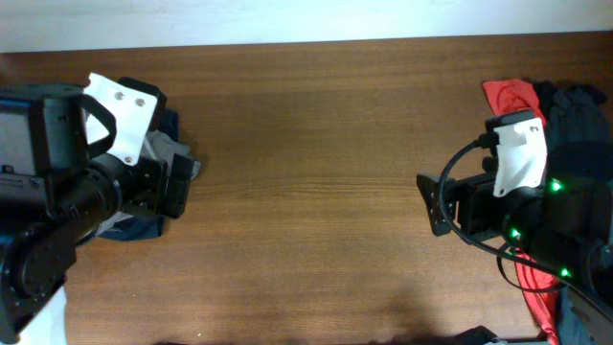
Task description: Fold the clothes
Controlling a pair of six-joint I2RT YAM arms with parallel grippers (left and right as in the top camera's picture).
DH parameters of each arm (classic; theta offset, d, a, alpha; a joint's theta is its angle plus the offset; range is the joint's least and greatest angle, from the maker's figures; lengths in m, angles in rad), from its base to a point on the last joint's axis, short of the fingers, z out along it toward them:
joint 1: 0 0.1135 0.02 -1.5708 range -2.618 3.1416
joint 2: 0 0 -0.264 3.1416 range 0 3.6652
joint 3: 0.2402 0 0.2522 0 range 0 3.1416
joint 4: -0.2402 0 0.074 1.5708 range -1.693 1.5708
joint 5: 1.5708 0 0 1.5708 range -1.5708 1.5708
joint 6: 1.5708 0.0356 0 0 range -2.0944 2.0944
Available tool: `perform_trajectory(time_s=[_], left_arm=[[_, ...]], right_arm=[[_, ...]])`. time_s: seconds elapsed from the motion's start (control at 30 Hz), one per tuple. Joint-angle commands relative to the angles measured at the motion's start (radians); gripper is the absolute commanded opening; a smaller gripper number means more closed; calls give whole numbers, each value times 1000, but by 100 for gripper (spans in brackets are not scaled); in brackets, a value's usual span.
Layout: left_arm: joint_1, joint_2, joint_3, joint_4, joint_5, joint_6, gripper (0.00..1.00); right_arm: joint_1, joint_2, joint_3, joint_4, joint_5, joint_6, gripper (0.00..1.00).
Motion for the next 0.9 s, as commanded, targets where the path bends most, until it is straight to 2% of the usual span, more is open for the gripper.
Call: perform_trajectory(time_s=[0.0,0.13,0.3,0.37,0.47,0.5,0.53,0.73,0.87], left_arm=[[-5,-5,-2,-2,-7,-13,99],[-5,-5,-2,-2,-7,-13,99],[-5,-5,-2,-2,-7,-13,99],[-5,-5,-2,-2,-7,-13,99],[-5,-5,-2,-2,-7,-13,99],[-5,-5,-2,-2,-6,-13,99],[-5,-5,-2,-2,-7,-13,99],[-5,-5,-2,-2,-7,-13,99],[-5,-5,-2,-2,-6,-13,99]], right_arm=[[-2,10,6,-29,23,-20,99],[-5,-2,6,6,110,-29,99],[-115,-103,-68,178,127,-129,99],[-195,-239,-248,289,83,-129,99],[-220,-377,-456,406,83,-134,99],[-235,-468,-602,478,82,-135,99],[-242,-512,-671,506,76,-134,99],[-278,-793,-1064,595,72,-16,99],[-285,-905,-1208,598,72,-14,99]])
